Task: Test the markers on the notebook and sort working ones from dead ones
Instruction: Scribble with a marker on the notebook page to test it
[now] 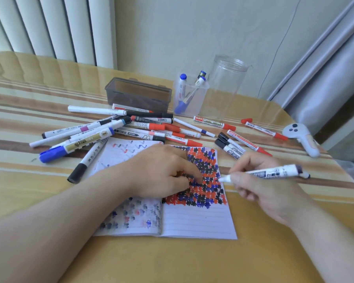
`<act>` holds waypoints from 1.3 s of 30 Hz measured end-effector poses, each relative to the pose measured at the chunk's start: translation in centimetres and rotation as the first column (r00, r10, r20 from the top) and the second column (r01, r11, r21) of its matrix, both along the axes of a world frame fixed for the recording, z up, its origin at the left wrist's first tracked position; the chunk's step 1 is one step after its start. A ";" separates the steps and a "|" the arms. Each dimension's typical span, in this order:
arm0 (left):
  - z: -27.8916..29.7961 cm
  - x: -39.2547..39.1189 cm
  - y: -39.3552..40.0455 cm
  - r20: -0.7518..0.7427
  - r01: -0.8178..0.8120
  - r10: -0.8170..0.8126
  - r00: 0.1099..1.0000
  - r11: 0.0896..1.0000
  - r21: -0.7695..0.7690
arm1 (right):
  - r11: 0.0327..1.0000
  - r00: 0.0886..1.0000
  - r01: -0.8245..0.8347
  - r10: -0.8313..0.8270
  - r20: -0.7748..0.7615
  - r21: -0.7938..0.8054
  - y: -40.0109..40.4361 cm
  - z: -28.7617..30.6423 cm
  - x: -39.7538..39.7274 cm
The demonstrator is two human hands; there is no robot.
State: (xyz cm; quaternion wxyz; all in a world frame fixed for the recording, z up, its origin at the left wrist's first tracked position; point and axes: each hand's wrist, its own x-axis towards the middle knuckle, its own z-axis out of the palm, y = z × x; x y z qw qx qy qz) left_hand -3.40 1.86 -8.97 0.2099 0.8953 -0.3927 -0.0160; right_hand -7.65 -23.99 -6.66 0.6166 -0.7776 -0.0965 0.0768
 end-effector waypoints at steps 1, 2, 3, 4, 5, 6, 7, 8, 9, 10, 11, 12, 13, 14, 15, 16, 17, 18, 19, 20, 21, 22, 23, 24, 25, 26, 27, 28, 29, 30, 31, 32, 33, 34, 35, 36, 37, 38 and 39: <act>0.0 0.0 0.0 -0.005 0.005 -0.005 1.000 1.000 0.012 | 0.998 1.000 0.011 -0.009 0.025 -0.059 -0.1 -0.8 -0.9; 0.1 0.0 0.0 0.000 0.009 -0.009 1.000 1.000 0.017 | 0.997 0.998 0.035 -0.031 0.051 -0.072 -0.2 -1.6 -1.5; 0.1 0.0 0.0 0.007 0.013 -0.013 1.000 1.000 0.018 | 0.996 0.995 0.069 -0.064 0.078 -0.055 -0.3 -2.3 -2.0; 0.1 0.0 -0.1 0.013 0.016 -0.016 1.000 1.000 0.020 | 0.994 0.989 0.107 -0.104 0.102 -0.026 -0.4 -2.9 -2.2; 0.1 0.0 -0.1 0.015 0.016 -0.016 1.000 1.000 0.023 | 0.992 0.984 0.130 -0.129 0.124 -0.002 -0.4 -3.2 -2.4; 0.1 0.0 -0.2 0.017 0.012 -0.012 1.000 1.000 0.024 | 0.991 0.981 0.135 -0.134 0.144 -0.003 -0.2 -3.4 -2.6; 0.0 0.0 -0.2 0.020 0.009 -0.010 1.000 1.000 0.022 | 0.991 0.978 0.129 -0.122 0.167 -0.029 0.1 -3.4 -2.7; 0.1 0.1 -0.3 0.020 0.008 -0.009 1.000 1.000 0.022 | 0.991 0.977 0.117 -0.104 0.184 -0.061 0.4 -3.4 -2.9; 0.1 0.1 -0.3 0.017 0.009 -0.009 1.000 1.000 0.023 | 0.991 0.979 0.103 -0.085 0.184 -0.086 0.6 -3.5 -2.9; 0.1 0.1 -0.4 0.012 0.008 -0.008 1.000 1.000 0.025 | 0.991 0.982 0.091 -0.072 0.177 -0.102 0.8 -3.6 -3.0; 0.1 0.1 -0.3 0.007 0.006 -0.006 1.000 1.000 0.030 | 0.990 0.983 0.084 -0.064 0.171 -0.111 0.8 -3.7 -2.9; 0.2 0.0 -0.3 0.001 0.003 -0.003 1.000 0.999 0.034 | 0.990 0.984 0.083 -0.063 0.165 -0.116 0.7 -3.9 -2.8; 0.3 0.0 -0.3 -0.003 0.001 -0.001 1.000 0.999 0.036 | 0.989 0.986 0.085 -0.066 0.156 -0.119 0.6 -3.9 -2.7; 0.3 0.0 -0.3 -0.003 -0.002 0.002 1.000 0.999 0.036 | 0.988 0.986 0.091 -0.071 0.151 -0.124 0.6 -3.9 -2.6; 0.3 0.0 -0.3 -0.002 -0.006 0.006 1.000 0.999 0.036 | 0.987 0.986 0.095 -0.075 0.150 -0.129 0.6 -4.0 -2.5; 0.2 0.0 -0.4 -0.002 -0.011 0.011 1.000 0.999 0.036 | 0.986 0.985 0.098 -0.077 0.152 -0.135 0.6 -4.0 -2.5; 0.2 0.0 -0.4 -0.003 -0.015 0.015 1.000 0.999 0.035 | 0.985 0.985 0.099 -0.077 0.152 -0.139 0.6 -4.0 -2.4; 0.1 0.1 -0.4 -0.005 -0.017 0.017 1.000 0.999 0.032 | 0.985 0.985 0.100 -0.078 0.152 -0.141 0.6 -4.0 -2.5; 0.1 0.1 -0.4 -0.006 -0.017 0.017 1.000 0.999 0.031 | 0.984 0.985 0.101 -0.078 0.153 -0.146 0.6 -4.0 -2.5; 0.1 0.1 -0.4 -0.008 -0.015 0.015 1.000 0.999 0.029 | 0.983 0.985 0.102 -0.078 0.154 -0.154 0.6 -4.0 -2.5; 0.1 0.1 -0.4 -0.009 -0.012 0.013 1.000 1.000 0.027 | 0.980 0.984 0.104 -0.076 0.160 -0.172 0.7 -4.0 -2.5; 0.1 0.1 -0.4 -0.011 -0.011 0.011 1.000 1.000 0.025 | 0.974 0.983 0.106 -0.072 0.171 -0.198 0.7 -4.0 -2.5; 0.1 0.1 -0.4 -0.014 -0.011 0.011 1.000 1.000 0.024 | 0.968 0.981 0.108 -0.066 0.185 -0.225 0.7 -4.0 -2.5; 0.1 0.1 -0.4 -0.016 -0.012 0.013 1.000 1.000 0.024 | 0.963 0.979 0.111 -0.062 0.196 -0.246 0.8 -4.1 -2.5; 0.1 0.1 -0.4 -0.017 -0.013 0.014 1.000 1.000 0.025 | 0.959 0.977 0.115 -0.062 0.204 -0.258 0.8 -4.0 -2.5; 0.1 0.0 -0.4 -0.017 -0.014 0.014 1.000 1.000 0.026 | 0.957 0.976 0.121 -0.066 0.210 -0.263 0.9 -4.0 -2.5; 0.1 0.0 -0.4 -0.015 -0.015 0.015 1.000 1.000 0.027 | 0.957 0.974 0.128 -0.071 0.216 -0.261 0.9 -4.0 -2.5; 0.1 0.0 -0.4 -0.013 -0.015 0.015 1.000 1.000 0.026 | 0.958 0.972 0.135 -0.078 0.220 -0.255 0.9 -4.0 -2.5; 0.1 0.0 -0.4 -0.010 -0.016 0.016 1.000 1.000 0.026 | 0.960 0.972 0.139 -0.085 0.221 -0.242 0.8 -3.9 -2.5; 0.1 0.0 -0.4 -0.007 -0.018 0.018 1.000 0.999 0.027 | 0.964 0.972 0.140 -0.091 0.216 -0.225 0.8 -3.9 -2.5; 0.1 0.0 -0.4 -0.006 -0.019 0.019 1.000 0.999 0.029 | 0.969 0.974 0.136 -0.093 0.207 -0.207 0.7 -3.9 -2.5; 0.1 0.0 -0.4 -0.005 -0.019 0.019 1.000 0.999 0.030 | 0.972 0.976 0.128 -0.089 0.197 -0.197 0.7 -3.9 -2.5; 0.1 0.0 -0.4 -0.005 -0.017 0.017 1.000 0.999 0.030 | 0.973 0.978 0.118 -0.080 0.190 -0.200 0.7 -4.0 -2.5; 0.1 0.0 -0.4 -0.006 -0.012 0.013 1.000 1.000 0.029 | 0.971 0.980 0.107 -0.067 0.189 -0.213 0.7 -3.9 -2.5; 0.1 0.1 -0.4 -0.007 -0.009 0.010 1.000 1.000 0.028 | 0.968 0.980 0.098 -0.054 0.191 -0.229 0.7 -3.9 -2.6; 0.1 0.1 -0.4 -0.008 -0.008 0.009 1.000 1.000 0.028 | 0.967 0.979 0.092 -0.045 0.196 -0.239 0.8 -3.9 -2.6; 0.2 0.1 -0.4 -0.007 -0.009 0.010 1.000 1.000 0.028 | 0.966 0.978 0.091 -0.041 0.204 -0.242 0.8 -3.9 -2.6; 0.2 0.0 -0.4 -0.007 -0.011 0.011 1.000 0.999 0.030 | 0.965 0.977 0.095 -0.043 0.211 -0.243 0.8 -3.9 -2.6; 0.2 0.0 -0.4 -0.009 -0.013 0.014 1.000 0.999 0.034 | 0.966 0.975 0.101 -0.049 0.216 -0.239 0.8 -3.9 -2.6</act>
